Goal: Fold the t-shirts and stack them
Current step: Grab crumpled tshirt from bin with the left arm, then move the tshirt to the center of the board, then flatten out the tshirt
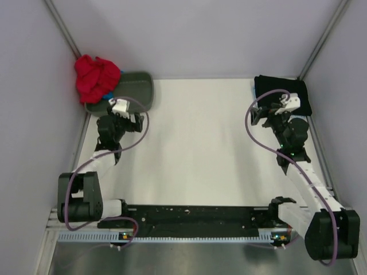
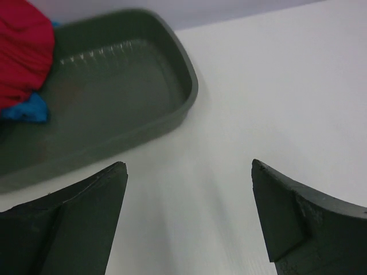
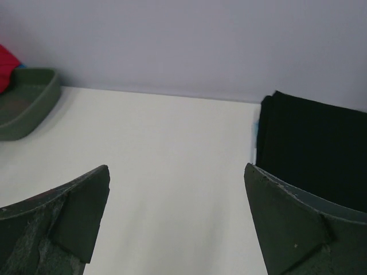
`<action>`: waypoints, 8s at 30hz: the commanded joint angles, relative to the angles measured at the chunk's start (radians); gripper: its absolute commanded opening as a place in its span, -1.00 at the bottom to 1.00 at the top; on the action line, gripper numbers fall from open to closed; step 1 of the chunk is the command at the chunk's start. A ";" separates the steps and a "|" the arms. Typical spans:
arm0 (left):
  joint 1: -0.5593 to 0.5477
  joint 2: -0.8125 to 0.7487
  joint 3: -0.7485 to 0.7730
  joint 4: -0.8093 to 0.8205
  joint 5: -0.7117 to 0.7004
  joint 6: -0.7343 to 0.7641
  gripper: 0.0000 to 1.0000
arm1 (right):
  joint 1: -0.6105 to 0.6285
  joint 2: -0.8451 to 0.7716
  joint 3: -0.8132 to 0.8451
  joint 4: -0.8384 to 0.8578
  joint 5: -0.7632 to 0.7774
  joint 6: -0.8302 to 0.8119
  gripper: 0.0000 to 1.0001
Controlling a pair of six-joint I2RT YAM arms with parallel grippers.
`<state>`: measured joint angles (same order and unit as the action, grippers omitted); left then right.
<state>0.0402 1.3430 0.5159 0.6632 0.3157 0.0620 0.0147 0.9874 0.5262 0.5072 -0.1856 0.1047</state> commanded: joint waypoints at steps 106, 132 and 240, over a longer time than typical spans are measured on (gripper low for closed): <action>-0.127 0.070 1.820 -1.345 -0.345 0.277 -1.00 | 0.501 -0.099 0.420 -0.707 0.045 -0.112 0.61; -0.655 0.231 1.907 -1.571 -0.140 0.183 -1.00 | 0.436 -0.035 0.537 -0.970 0.106 -0.068 0.83; -0.344 0.160 0.667 -1.872 0.174 0.889 0.26 | 0.806 0.144 0.209 -0.998 -0.055 0.317 -1.00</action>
<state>-0.3038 1.5749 1.1954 -1.1172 0.4507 0.8391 0.7193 1.1568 0.7906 -0.5838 -0.2142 0.3042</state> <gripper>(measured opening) 0.589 0.008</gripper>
